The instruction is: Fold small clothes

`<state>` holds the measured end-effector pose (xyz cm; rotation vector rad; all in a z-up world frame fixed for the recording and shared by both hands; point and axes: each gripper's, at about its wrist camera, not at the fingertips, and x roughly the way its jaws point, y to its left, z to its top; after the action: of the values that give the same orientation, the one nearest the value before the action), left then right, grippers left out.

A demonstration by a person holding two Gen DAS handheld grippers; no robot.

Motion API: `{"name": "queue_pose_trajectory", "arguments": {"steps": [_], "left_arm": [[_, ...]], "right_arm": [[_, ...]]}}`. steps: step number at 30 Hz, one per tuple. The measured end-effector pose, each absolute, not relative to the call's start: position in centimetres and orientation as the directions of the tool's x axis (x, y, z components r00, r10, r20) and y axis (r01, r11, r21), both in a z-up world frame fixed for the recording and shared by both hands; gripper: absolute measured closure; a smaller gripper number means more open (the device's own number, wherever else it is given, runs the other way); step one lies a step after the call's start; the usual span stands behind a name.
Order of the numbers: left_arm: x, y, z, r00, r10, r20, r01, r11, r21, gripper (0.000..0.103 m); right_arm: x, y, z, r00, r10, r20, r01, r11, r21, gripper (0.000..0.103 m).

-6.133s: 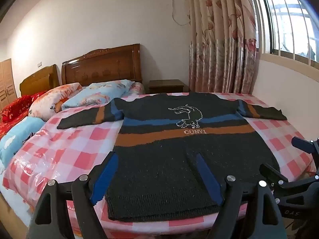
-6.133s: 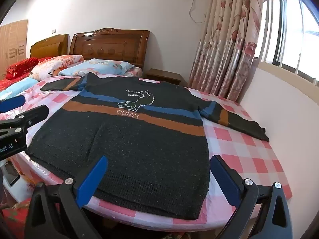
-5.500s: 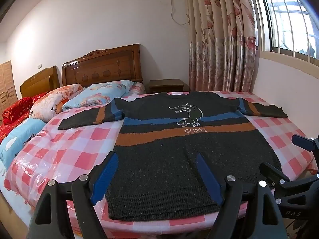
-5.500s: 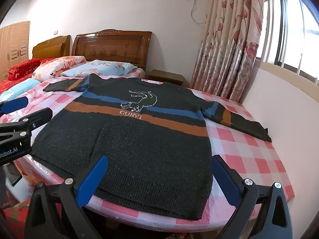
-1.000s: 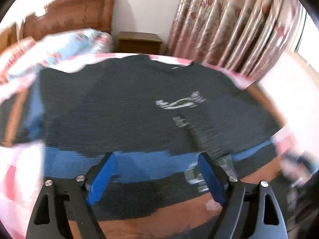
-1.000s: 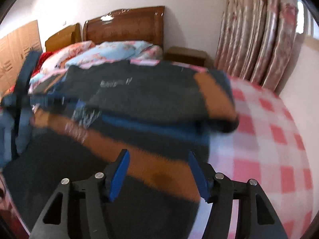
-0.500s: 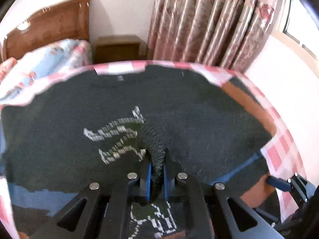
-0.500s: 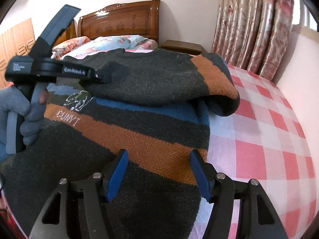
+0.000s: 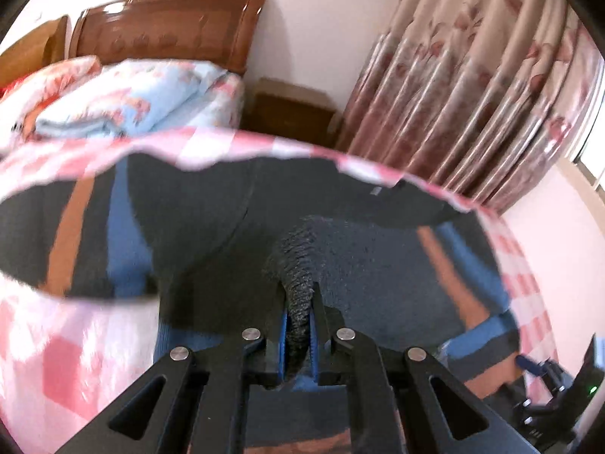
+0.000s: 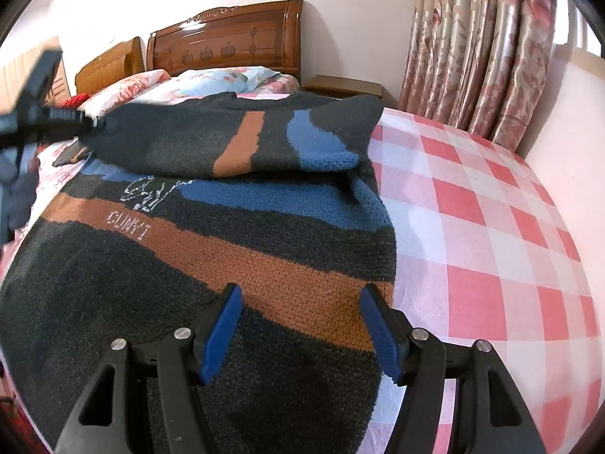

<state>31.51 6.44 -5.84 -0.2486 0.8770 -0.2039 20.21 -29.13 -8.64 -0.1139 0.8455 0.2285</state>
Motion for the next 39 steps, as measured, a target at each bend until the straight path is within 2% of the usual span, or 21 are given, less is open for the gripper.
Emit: {"name": "queue_pose_trajectory", "arguments": {"steps": [7,12,15,18,20,22,25,30,35,39], "left_arm": [[30.1,7.2,-8.1,0.624,-0.300,-0.721,0.046,0.936,-0.349,0.094],[29.5,8.9,-8.4,0.653,-0.283,-0.702,-0.012,0.923,-0.384,0.089],[27.8,9.9,-6.9,0.761,-0.211,-0.613,-0.052,0.923,-0.382,0.087],[26.6,9.7,-5.5,0.818,-0.261,-0.513,0.032,0.911,-0.412,0.077],[26.4,9.0,-5.3,0.812,-0.326,-0.484,0.107,0.898,-0.427,0.074],[27.2,7.6,-6.0,0.774,-0.367,-0.517,0.151,0.899,-0.412,0.073],[28.2,6.1,-7.0,0.716,-0.377,-0.587,0.173,0.911,-0.375,0.073],[29.6,4.7,-8.2,0.655,-0.356,-0.667,0.136,0.923,-0.360,0.073],[29.5,5.2,-8.4,0.652,-0.361,-0.667,0.133,0.920,-0.368,0.072],[29.3,5.8,-8.3,0.651,-0.372,-0.662,0.132,0.914,-0.384,0.072]], "right_arm": [[20.3,-29.0,-8.7,0.641,0.155,-0.752,-0.240,0.971,-0.005,0.000],[20.6,-29.2,-8.2,0.615,0.173,-0.770,-0.246,0.969,0.022,0.000],[21.9,-29.2,-6.6,0.640,0.182,-0.747,-0.242,0.970,0.029,0.000],[25.0,-28.7,-4.8,0.677,0.161,-0.718,-0.241,0.971,-0.009,0.000],[27.8,-28.2,-4.1,0.690,0.210,-0.693,-0.263,0.964,0.030,0.000],[29.9,-27.7,-4.3,0.672,0.257,-0.695,-0.285,0.955,0.078,0.000],[32.9,-27.2,-7.2,0.570,0.264,-0.778,-0.274,0.954,0.123,0.000],[33.7,-27.6,-6.3,0.559,0.303,-0.772,-0.290,0.944,0.160,0.000],[37.9,-28.3,-3.9,0.628,0.275,-0.728,-0.271,0.954,0.127,0.000],[43.0,-28.4,-6.7,0.548,0.265,-0.793,-0.269,0.954,0.133,0.000]]}}
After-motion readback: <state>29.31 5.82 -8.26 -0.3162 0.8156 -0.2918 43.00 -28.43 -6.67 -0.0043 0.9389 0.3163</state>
